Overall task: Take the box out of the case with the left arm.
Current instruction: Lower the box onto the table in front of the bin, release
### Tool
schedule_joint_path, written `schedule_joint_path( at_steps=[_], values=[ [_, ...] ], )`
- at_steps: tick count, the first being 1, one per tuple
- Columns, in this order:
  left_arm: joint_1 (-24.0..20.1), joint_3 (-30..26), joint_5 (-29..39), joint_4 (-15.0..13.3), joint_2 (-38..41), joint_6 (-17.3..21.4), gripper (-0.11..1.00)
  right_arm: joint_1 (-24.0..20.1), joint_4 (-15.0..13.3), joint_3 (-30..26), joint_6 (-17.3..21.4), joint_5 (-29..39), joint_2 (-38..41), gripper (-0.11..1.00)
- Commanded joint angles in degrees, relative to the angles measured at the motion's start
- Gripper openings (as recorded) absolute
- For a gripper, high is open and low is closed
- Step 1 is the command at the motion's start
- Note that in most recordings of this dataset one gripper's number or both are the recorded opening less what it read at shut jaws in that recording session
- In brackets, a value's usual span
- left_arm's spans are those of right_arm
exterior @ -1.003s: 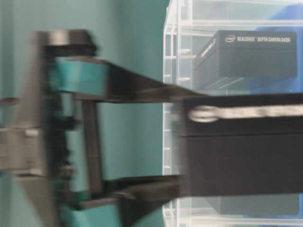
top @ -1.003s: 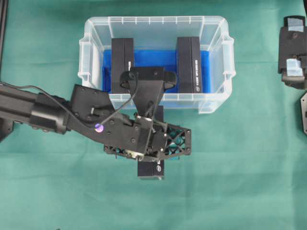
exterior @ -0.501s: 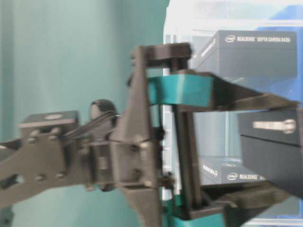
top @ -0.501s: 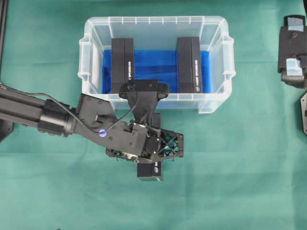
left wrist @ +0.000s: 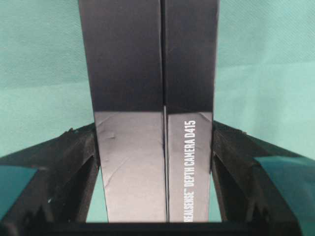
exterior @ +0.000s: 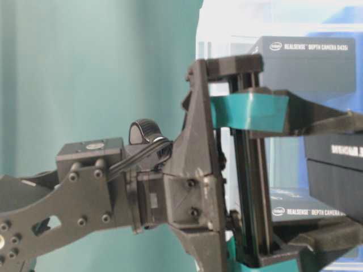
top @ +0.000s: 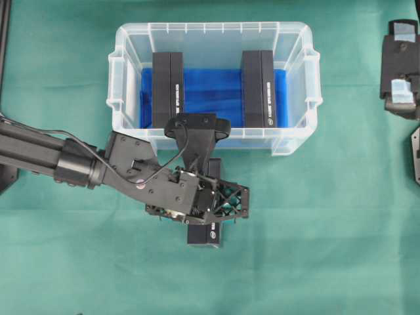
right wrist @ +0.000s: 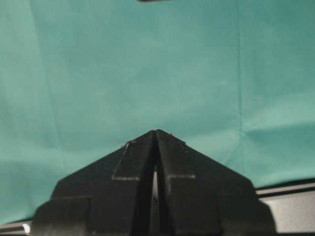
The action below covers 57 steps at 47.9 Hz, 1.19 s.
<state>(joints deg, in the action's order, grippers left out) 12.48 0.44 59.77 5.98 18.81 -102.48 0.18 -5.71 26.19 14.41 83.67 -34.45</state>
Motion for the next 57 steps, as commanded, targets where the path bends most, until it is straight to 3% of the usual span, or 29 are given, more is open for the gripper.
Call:
schedule_joint_path(
  at_steps=[1,11,17,21,42,57],
  values=[
    [0.3,-0.8,-0.3,0.0,-2.3,0.6,0.61,0.0,-0.1,-1.0,0.0,0.0,-0.3,0.02],
    [-0.2,-1.1,-0.1,-1.2,-2.3,1.3,0.6,0.1,-0.1,-1.0,0.0,-0.1,-0.3,0.02],
    [-0.3,-1.4,-0.4,-1.8,-2.2,1.1,0.89,0.0,-0.1,-1.0,0.0,0.0,-0.3,0.02],
    [-0.6,-1.8,-0.4,-2.6,-2.1,1.0,0.99,0.1,-0.2,-1.0,0.0,0.1,-0.3,0.02],
    [-2.1,-5.1,3.2,-2.8,-4.0,2.8,0.99,0.0,-0.2,-1.0,-0.1,0.5,-0.4,0.02],
    [-3.3,-17.0,16.4,-2.8,-3.3,8.0,0.99,0.0,-0.1,-1.1,-0.1,0.5,-0.3,0.02]
  ],
)
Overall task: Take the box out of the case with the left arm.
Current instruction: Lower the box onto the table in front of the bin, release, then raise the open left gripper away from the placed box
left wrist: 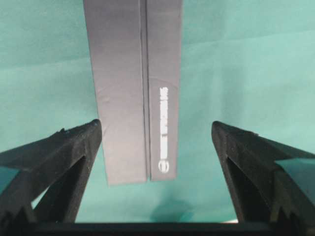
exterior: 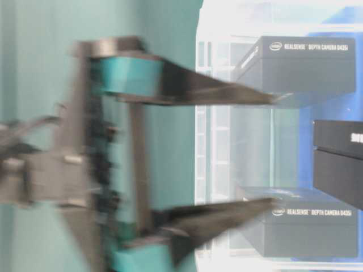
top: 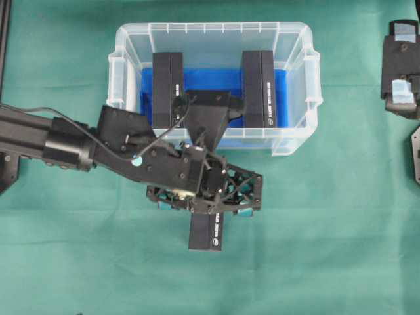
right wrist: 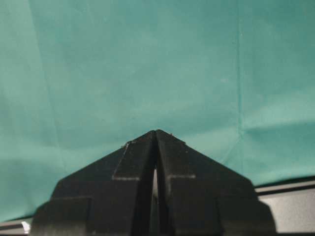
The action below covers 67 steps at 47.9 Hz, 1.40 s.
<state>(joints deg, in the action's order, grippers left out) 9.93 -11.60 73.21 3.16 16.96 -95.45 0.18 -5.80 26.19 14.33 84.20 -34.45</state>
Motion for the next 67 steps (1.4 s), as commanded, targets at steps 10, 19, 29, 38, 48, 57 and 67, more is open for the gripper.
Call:
schedule_joint_path(
  at_steps=[10,19,29,38,48,57,67],
  values=[
    [-1.2,-12.7,9.6,0.1,0.1,3.4,0.99,0.1,-0.1,-1.1,0.3,0.1,-0.4,0.02],
    [-1.3,-13.5,10.9,0.6,0.4,3.6,0.99,0.1,0.0,-1.0,0.3,0.1,-0.3,0.02],
    [-1.2,-11.5,11.0,0.5,-0.6,3.6,0.99,0.1,0.0,-1.0,0.3,0.1,-0.3,0.02],
    [-0.6,-6.9,10.7,0.6,-4.0,3.6,0.99,0.0,0.0,-1.0,0.3,0.0,-0.3,0.02],
    [0.3,2.5,10.0,0.6,-11.8,3.1,0.99,0.0,-0.1,-1.0,0.3,-0.2,-0.3,0.02],
    [0.5,13.2,6.9,0.6,-20.6,2.5,0.99,0.0,0.0,-1.0,0.3,-0.2,-0.4,0.02],
    [0.6,23.5,4.7,0.5,-29.4,2.7,0.99,0.1,0.0,-0.9,0.3,-0.2,-0.4,0.02]
  ],
)
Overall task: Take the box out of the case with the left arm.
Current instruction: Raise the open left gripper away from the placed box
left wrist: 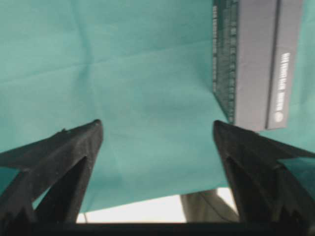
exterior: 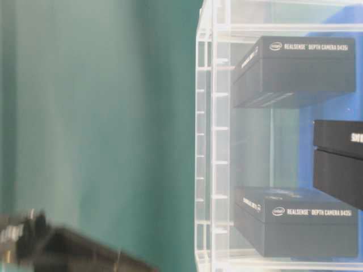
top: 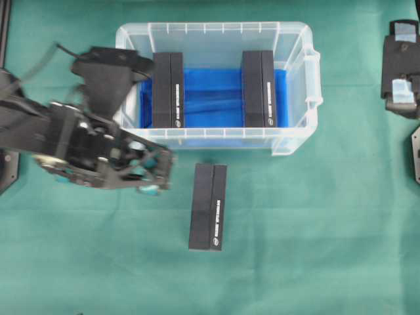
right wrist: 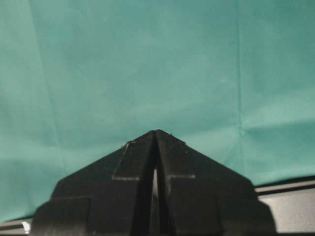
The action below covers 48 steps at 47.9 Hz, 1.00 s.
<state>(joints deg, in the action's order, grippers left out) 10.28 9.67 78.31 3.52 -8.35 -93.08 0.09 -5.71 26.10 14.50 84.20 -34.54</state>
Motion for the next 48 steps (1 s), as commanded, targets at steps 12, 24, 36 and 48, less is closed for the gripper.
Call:
schedule_joint_path(
  at_steps=[12,24,36,48],
  values=[
    [0.3,12.1,-0.5,0.2,-13.8,0.2,0.99,0.2,-0.1,-0.7,0.1,-0.2,-0.3,0.02],
    [0.3,15.7,-0.5,0.2,-18.1,0.4,0.99,0.1,-0.1,-0.8,0.1,-0.2,-0.3,0.02],
    [-0.5,15.2,-0.5,0.2,-17.6,0.6,0.98,0.2,-0.2,-0.7,-0.1,-0.3,-0.3,0.02],
    [-6.2,15.6,-0.5,0.1,-18.3,4.1,0.98,0.1,-0.1,-0.8,0.1,0.0,-0.2,0.02]
  ],
)
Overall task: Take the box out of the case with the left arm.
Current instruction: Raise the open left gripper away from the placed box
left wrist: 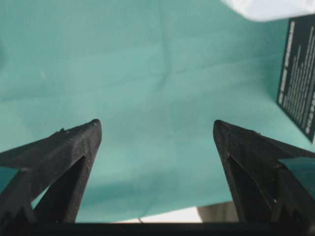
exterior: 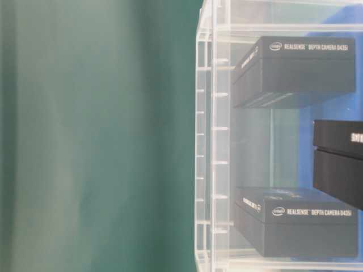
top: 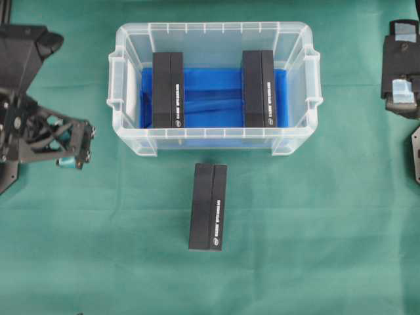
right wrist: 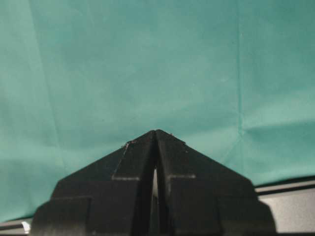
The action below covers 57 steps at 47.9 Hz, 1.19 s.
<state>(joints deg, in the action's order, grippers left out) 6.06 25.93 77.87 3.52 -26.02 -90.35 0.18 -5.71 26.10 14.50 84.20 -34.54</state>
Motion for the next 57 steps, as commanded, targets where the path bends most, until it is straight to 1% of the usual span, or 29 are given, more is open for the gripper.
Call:
schedule_joint_path(
  at_steps=[1,23,26,31,37,57],
  values=[
    [-2.6,-0.7,-0.1,0.1,-0.8,2.2,0.98,0.0,-0.2,-0.8,0.1,0.0,-0.3,0.02],
    [-19.2,-1.4,0.2,-0.2,-0.6,17.6,0.98,0.0,-0.1,-0.8,0.1,0.0,-0.3,0.02],
    [-20.8,-1.6,0.3,-0.3,-0.4,18.9,0.98,0.1,-0.1,-0.7,0.1,0.0,-0.3,0.02],
    [-22.9,-1.8,0.4,-0.3,-0.3,20.7,0.98,0.0,-0.1,-0.8,0.1,0.0,-0.3,0.02],
    [-24.1,-2.3,0.4,-0.3,0.2,22.1,0.98,0.0,-0.1,-0.8,0.1,0.0,-0.3,0.02],
    [-24.5,-3.3,0.3,-0.5,1.2,22.4,0.98,0.0,-0.2,-0.7,-0.1,0.0,-0.6,0.02]
  ],
)
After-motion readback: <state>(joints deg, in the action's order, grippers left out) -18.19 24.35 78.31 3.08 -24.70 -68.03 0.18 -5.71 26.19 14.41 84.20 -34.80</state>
